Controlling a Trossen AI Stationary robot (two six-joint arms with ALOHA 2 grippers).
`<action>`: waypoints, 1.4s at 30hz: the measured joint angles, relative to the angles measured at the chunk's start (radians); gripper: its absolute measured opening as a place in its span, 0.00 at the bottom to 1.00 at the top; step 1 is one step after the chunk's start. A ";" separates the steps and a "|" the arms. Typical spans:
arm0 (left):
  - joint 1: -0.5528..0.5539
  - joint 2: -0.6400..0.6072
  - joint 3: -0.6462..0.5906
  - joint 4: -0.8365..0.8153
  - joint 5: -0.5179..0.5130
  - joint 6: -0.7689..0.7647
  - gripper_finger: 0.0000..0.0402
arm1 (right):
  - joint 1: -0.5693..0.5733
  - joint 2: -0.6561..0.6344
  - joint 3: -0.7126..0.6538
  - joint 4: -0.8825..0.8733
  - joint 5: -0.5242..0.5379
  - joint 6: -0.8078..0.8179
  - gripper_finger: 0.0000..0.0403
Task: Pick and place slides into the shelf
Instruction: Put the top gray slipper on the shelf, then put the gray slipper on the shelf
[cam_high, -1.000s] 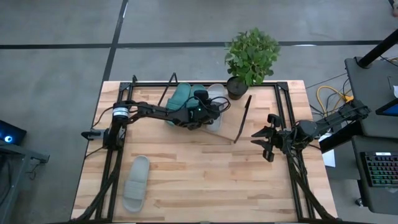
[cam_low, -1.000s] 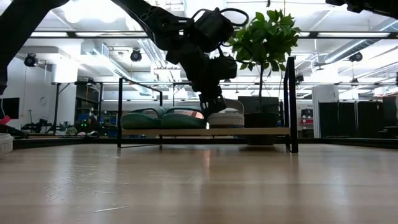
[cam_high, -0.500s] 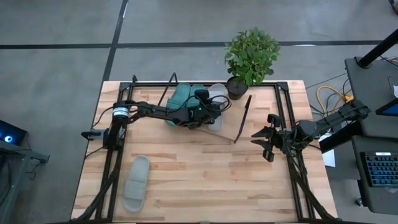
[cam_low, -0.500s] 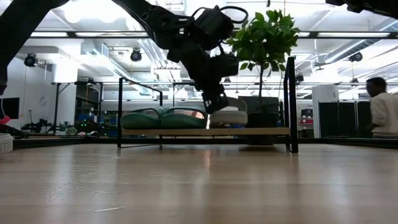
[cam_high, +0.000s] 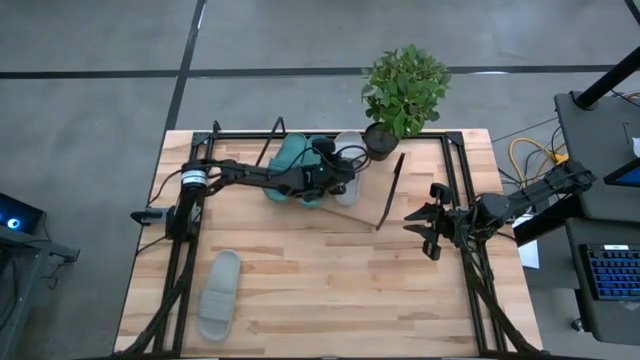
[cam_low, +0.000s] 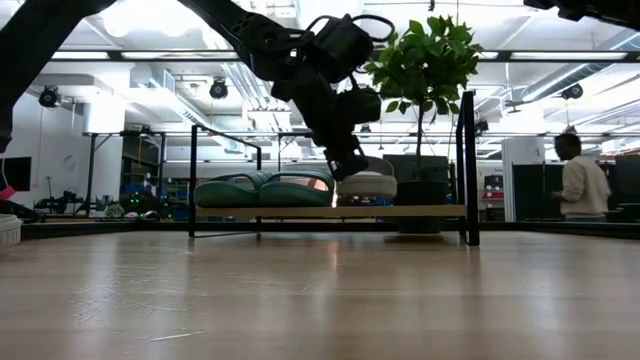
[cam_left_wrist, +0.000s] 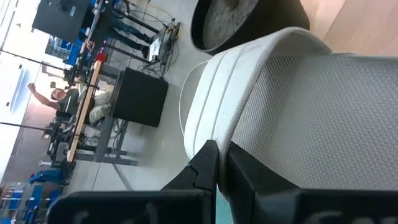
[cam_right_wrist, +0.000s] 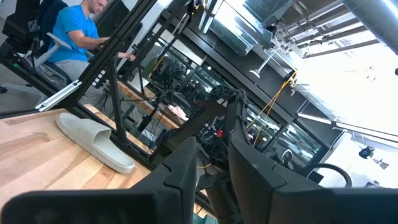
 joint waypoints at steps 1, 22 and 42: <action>0.003 0.000 0.000 -0.005 0.001 -0.001 0.00 | 0.000 0.000 0.000 0.000 0.000 0.000 0.21; 0.012 0.000 -0.007 -0.014 0.029 -0.028 0.04 | 0.000 0.000 0.000 -0.006 0.000 0.000 0.20; -0.010 0.000 0.024 -0.056 0.183 -0.031 0.55 | 0.000 0.000 0.000 -0.013 0.000 0.000 0.21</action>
